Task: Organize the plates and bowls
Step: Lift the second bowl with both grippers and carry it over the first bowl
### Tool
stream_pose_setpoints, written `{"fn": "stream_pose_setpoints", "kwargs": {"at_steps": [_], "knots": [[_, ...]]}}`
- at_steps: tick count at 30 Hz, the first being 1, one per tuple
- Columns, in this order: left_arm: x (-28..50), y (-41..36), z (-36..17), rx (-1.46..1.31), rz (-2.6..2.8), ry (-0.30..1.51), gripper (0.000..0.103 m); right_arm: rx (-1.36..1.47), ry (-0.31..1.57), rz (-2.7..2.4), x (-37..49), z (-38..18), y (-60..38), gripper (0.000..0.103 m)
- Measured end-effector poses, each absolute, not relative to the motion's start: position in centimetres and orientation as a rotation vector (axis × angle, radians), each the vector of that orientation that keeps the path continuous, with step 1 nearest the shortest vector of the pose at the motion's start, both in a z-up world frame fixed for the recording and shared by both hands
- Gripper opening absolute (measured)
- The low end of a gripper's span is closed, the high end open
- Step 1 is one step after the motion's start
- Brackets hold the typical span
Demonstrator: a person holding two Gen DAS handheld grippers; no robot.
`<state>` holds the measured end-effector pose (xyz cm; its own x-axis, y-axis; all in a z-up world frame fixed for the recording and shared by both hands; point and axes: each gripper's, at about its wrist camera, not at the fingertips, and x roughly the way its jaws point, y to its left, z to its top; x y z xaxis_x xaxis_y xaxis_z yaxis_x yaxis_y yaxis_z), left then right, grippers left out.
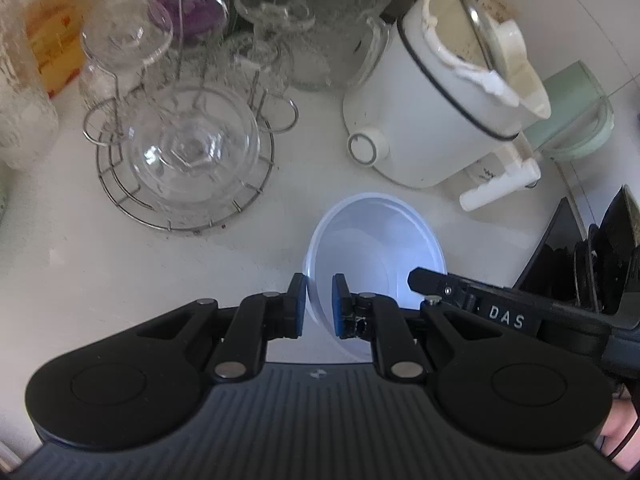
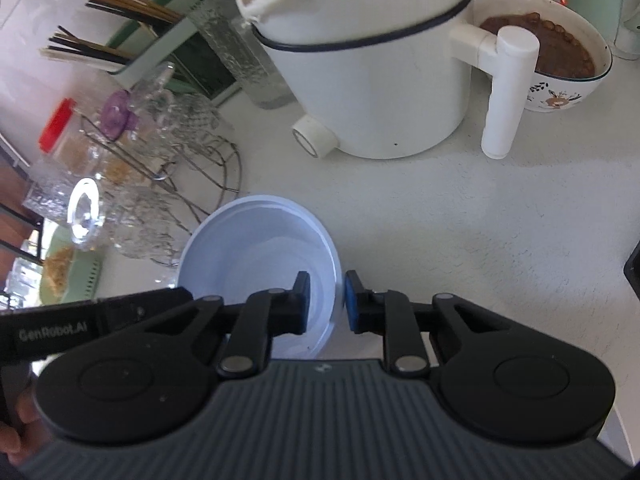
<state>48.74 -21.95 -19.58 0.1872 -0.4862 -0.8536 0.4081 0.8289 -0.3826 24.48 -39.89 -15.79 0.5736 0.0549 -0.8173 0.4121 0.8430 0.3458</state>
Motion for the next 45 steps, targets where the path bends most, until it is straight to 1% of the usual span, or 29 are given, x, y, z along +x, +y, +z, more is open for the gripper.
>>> {"fn": "stream_pose_setpoints", "kwargs": {"at_steps": [17,27,45], "knots": [[46.0,-18.0,-16.0,-0.148,-0.589,1.189,0.016,0.568,0.875,-0.163,22.4,-12.6,-37.3,0.023],[44.2,-15.5,-14.2,-0.159,-0.571,1.184,0.016,0.577,0.875,-0.14,21.1,-10.8,-35.2,0.023],[41.6,-7.8,-11.3,-0.231,-0.521,1.106,0.017,0.522,0.87,-0.062,20.9,-8.5,-29.2,0.023]]}}
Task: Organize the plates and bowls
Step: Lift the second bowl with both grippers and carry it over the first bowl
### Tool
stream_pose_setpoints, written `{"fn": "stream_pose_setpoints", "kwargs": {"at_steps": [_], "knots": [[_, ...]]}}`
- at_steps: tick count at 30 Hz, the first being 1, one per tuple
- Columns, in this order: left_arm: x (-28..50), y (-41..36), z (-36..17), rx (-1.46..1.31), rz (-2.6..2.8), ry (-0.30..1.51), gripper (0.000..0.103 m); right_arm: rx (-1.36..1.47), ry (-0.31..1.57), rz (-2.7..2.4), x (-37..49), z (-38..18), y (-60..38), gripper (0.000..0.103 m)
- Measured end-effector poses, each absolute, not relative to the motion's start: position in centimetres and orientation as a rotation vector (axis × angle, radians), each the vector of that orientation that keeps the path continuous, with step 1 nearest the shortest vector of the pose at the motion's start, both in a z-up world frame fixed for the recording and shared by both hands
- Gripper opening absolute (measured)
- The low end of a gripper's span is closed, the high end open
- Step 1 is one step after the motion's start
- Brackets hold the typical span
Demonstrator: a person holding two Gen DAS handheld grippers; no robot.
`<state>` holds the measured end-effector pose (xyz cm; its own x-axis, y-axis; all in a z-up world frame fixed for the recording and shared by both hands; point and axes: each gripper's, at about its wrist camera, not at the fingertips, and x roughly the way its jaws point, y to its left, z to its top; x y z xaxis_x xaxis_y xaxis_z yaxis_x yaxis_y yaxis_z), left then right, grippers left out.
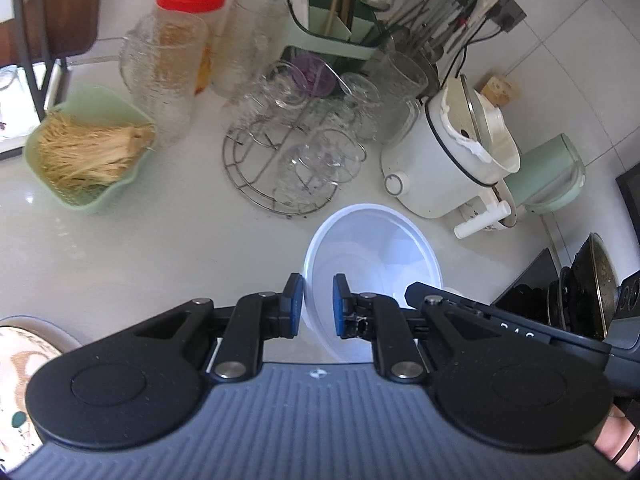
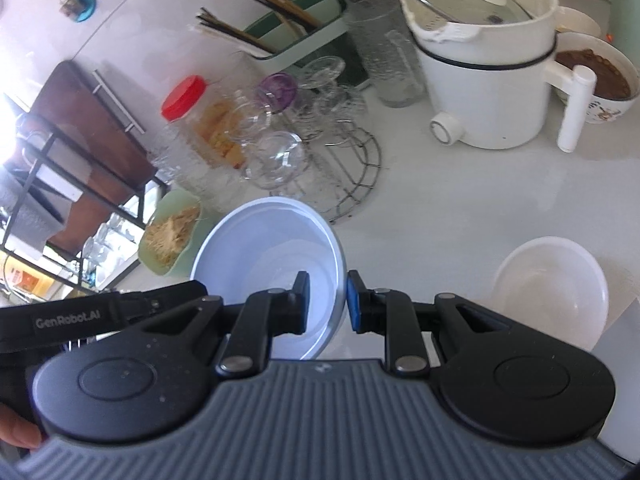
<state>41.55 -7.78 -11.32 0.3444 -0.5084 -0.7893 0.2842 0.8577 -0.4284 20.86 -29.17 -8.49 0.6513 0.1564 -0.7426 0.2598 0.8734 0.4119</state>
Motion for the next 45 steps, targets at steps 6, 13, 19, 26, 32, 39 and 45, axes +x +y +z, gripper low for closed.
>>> {"fn": "stream_pose_setpoints", "kwargs": {"at_steps": [6,13,19,26,32,39,45], "knots": [[40.9,-4.9,-10.8,-0.26,-0.514,1.073,0.017,0.503,0.867,-0.044,20.9,-8.0,-26.8,0.023],[39.7,-2.1,-11.5,-0.25,-0.516,1.082,0.017,0.475,0.91,-0.055,20.6,-8.7,-23.9,0.023],[38.4,0.4,-12.9,-0.236,-0.5,1.118,0.017,0.471,0.948,-0.061,19.9,-10.3,-21.4,0.023],[37.5,2.3,-14.8,-0.189,-0.494,1.169,0.017,0.502,0.991,-0.08,18.8,-12.4,-19.0,0.023],[37.1,2.9,-16.2,-0.172,-0.494,1.192,0.017,0.49,1.024,-0.096,18.4,-13.6,-18.0,0.023],[36.8,2.6,-17.4,-0.16,-0.49,1.214,0.017,0.481,1.056,-0.111,18.2,-14.7,-17.7,0.023],[36.9,2.6,-17.7,-0.158,-0.487,1.22,0.017,0.48,1.064,-0.118,18.2,-15.1,-17.6,0.023]]}}
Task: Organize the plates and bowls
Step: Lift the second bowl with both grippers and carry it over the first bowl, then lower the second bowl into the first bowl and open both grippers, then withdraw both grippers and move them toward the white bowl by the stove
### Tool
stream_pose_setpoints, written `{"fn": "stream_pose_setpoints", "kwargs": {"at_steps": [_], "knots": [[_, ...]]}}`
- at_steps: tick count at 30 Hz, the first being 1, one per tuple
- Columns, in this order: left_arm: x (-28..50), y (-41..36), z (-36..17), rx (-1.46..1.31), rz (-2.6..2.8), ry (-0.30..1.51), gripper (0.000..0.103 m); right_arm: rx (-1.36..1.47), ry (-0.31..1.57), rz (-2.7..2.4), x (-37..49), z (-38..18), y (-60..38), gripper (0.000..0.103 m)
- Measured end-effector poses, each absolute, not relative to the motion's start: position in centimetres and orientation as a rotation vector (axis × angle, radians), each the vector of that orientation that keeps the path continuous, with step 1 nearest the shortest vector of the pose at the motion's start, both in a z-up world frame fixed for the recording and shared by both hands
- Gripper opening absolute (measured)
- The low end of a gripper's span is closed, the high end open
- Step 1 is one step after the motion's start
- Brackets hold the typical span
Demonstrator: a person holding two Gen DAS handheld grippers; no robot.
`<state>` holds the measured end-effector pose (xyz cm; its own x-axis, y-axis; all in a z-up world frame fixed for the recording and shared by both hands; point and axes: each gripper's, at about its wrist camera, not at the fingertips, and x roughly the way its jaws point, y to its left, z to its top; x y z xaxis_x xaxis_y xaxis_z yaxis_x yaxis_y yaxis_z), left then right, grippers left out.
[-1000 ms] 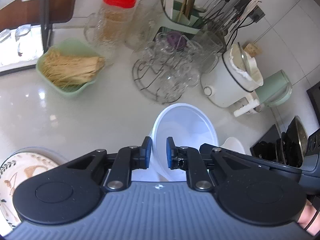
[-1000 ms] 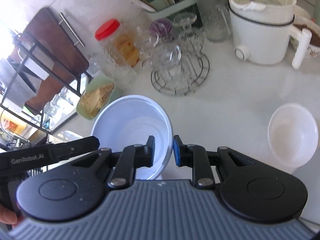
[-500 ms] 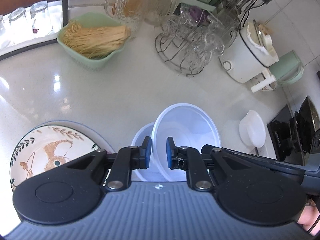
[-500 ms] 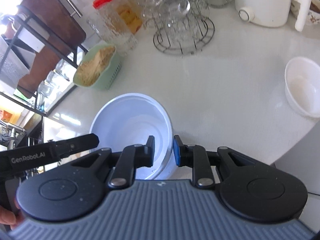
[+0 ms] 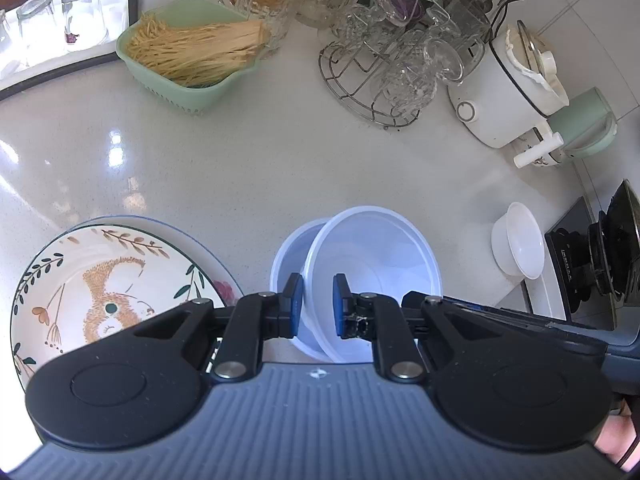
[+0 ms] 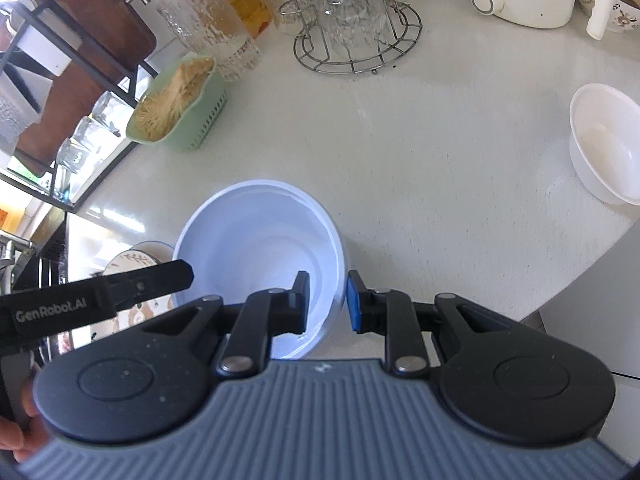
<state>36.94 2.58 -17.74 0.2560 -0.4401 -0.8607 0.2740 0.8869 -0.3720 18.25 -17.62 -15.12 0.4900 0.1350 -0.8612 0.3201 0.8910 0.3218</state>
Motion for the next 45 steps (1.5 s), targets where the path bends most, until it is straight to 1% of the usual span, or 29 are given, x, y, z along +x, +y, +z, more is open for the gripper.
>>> {"fn": "stream_pose_setpoints", "kwargs": {"at_steps": [6,8,10,11,12,13,14,16,31,38,45], "knots": [[37.5,2.2,-18.0,-0.136,-0.478,1.235,0.017,0.507,1.068,-0.132,18.5,-15.4,-17.6,0.023],[37.6,2.1,-18.0,-0.137,-0.478,1.237,0.023,0.507,1.077,-0.129,18.6,-15.4,-17.5,0.023],[37.7,2.1,-17.9,-0.133,-0.481,1.231,0.033,0.503,1.077,-0.127,18.6,-15.3,-17.5,0.024],[37.6,2.1,-17.8,-0.128,-0.482,1.228,0.036,0.499,1.078,-0.13,18.7,-15.2,-17.5,0.025],[37.6,2.1,-17.6,-0.124,-0.483,1.224,0.04,0.498,1.074,-0.134,18.7,-15.0,-17.5,0.033],[37.6,2.1,-17.5,-0.122,-0.483,1.223,0.045,0.498,1.066,-0.136,18.6,-14.9,-17.5,0.045],[37.6,2.2,-17.3,-0.124,-0.483,1.22,0.047,0.494,1.056,-0.136,18.6,-14.8,-17.5,0.048],[37.6,2.3,-16.9,-0.121,-0.479,1.211,0.051,0.457,1.051,-0.145,18.7,-14.5,-17.4,0.047],[37.7,1.1,-13.3,-0.109,-0.501,1.141,0.051,0.469,0.948,-0.147,17.8,-11.1,-19.2,0.047],[37.4,-0.4,-10.5,-0.117,-0.528,1.074,0.051,0.435,0.873,-0.153,17.3,-8.6,-20.5,0.047],[37.9,-3.1,-9.1,-0.097,-0.564,1.045,0.051,0.42,0.813,-0.193,17.0,-7.3,-22.4,0.048]]}}
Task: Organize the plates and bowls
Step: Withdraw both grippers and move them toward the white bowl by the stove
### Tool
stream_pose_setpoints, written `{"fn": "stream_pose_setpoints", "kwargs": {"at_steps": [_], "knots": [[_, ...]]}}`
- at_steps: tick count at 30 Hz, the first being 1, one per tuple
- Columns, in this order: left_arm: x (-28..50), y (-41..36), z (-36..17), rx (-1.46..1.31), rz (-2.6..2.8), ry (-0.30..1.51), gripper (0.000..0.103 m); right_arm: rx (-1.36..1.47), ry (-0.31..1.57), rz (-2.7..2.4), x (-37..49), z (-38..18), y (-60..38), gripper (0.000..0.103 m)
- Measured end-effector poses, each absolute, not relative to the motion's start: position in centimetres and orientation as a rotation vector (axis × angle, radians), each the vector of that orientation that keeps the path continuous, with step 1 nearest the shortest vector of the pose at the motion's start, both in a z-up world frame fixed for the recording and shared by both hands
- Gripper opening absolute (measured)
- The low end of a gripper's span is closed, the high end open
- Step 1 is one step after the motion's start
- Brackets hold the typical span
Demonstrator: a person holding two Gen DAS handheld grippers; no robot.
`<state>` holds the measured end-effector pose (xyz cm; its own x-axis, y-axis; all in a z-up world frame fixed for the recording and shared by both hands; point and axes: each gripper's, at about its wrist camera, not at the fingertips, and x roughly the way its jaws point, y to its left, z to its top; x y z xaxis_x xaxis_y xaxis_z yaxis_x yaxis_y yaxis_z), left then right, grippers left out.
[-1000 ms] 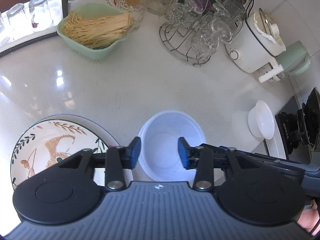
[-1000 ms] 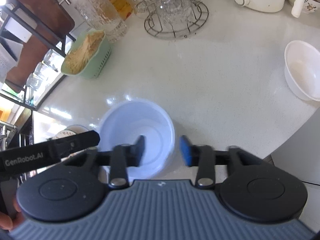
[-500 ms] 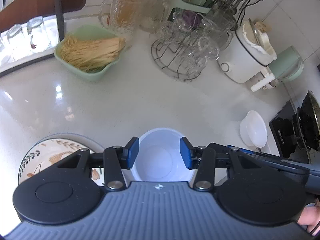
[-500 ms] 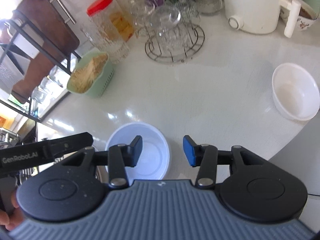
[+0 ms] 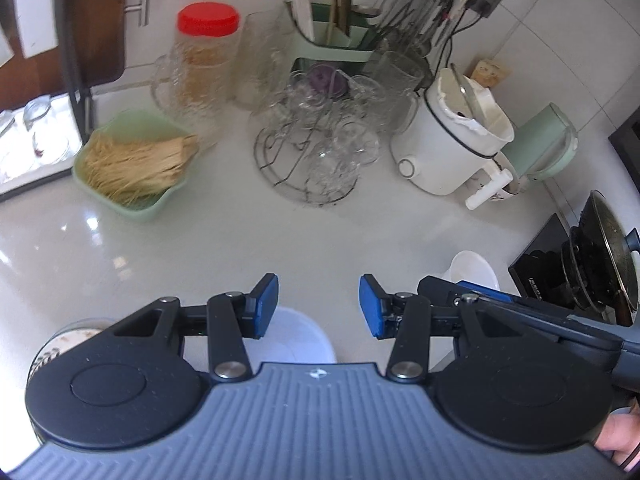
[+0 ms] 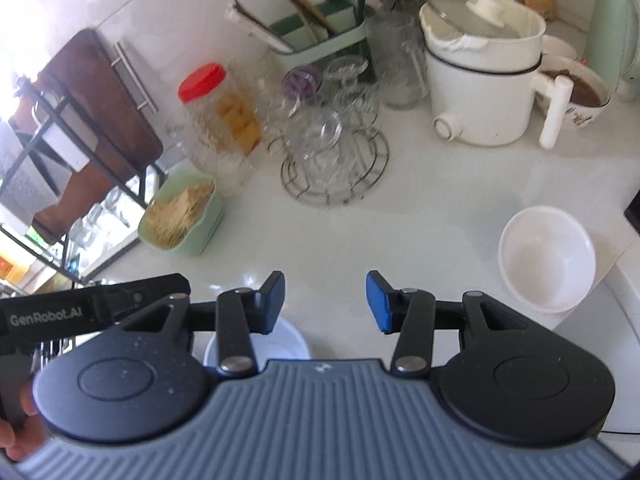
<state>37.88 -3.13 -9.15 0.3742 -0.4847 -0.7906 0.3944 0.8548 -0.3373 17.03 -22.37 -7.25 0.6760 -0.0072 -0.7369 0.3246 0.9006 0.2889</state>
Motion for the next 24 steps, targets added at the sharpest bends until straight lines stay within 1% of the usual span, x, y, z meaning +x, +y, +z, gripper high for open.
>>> {"fn": "stream_pose_setpoints", "kwargs": {"at_steps": [24], "knots": [[40.0,-16.2,-9.4,0.029,-0.739,1.058,0.051,0.513,0.705,-0.372,14.1,-7.3,-31.9,0.048]]}}
